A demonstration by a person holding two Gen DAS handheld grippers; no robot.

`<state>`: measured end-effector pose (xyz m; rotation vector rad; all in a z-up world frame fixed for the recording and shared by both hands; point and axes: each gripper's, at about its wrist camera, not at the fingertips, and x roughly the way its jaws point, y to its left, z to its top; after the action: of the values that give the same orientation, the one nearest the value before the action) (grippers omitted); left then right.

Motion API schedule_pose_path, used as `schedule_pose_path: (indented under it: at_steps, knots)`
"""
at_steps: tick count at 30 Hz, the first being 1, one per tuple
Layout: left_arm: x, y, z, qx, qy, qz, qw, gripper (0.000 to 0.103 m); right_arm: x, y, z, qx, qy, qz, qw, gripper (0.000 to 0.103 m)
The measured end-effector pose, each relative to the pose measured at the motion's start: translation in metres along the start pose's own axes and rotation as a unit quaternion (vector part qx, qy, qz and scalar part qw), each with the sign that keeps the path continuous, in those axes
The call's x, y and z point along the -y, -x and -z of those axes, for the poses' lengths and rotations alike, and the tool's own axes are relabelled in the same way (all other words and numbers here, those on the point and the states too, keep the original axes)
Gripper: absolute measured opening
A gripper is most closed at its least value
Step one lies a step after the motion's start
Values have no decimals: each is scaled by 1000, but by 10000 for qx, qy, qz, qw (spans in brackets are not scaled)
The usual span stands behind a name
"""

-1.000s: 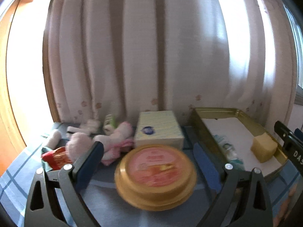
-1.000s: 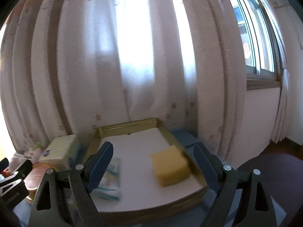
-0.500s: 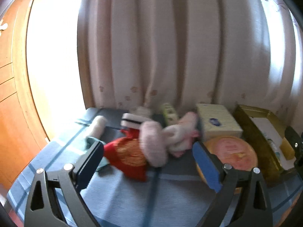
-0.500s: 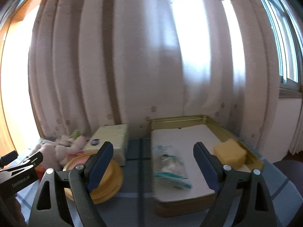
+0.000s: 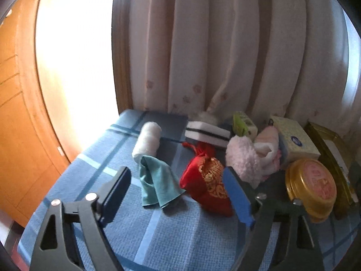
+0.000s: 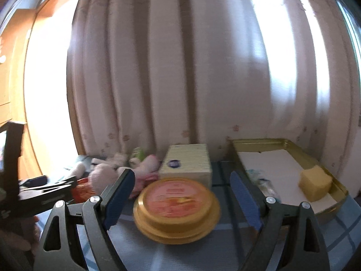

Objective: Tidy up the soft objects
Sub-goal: 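Move both tools back over the remaining soft items, then grasp the red pouch with the left gripper while the right grasps the pink puff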

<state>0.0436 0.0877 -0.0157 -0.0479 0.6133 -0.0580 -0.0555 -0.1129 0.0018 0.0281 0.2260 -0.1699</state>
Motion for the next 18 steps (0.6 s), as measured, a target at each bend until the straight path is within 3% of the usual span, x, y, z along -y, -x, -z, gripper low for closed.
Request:
schedule_pose_path:
  at_steps: [4,8,11,12,15,18]
  knots:
    - [3,-18,-6,-243,-103,212,9994,59,-11,1,1,4,109,-131,9999,88]
    - [13,-40,-11,-575,-260,473,9969,57,-7,-1,1,-23,5,-146,9999,88]
    - [21,-55,-12,-952,-287,887,9911,53,-4,-3,1,-38,-76,-137,9999,88]
    - [23,-60,-11,-1062,-251,990,9891,41,-4,-2,1,-39,-85,-129,9999,88]
    - [21,-66,-10,-1204,-124,1090,9867,24,-5,-2,1,-38,-50,-118,9999,88]
    - [17,-66,-10,-1180,4,1294,9845,16,-5,-2,1,-33,-16,-98,9999,88]
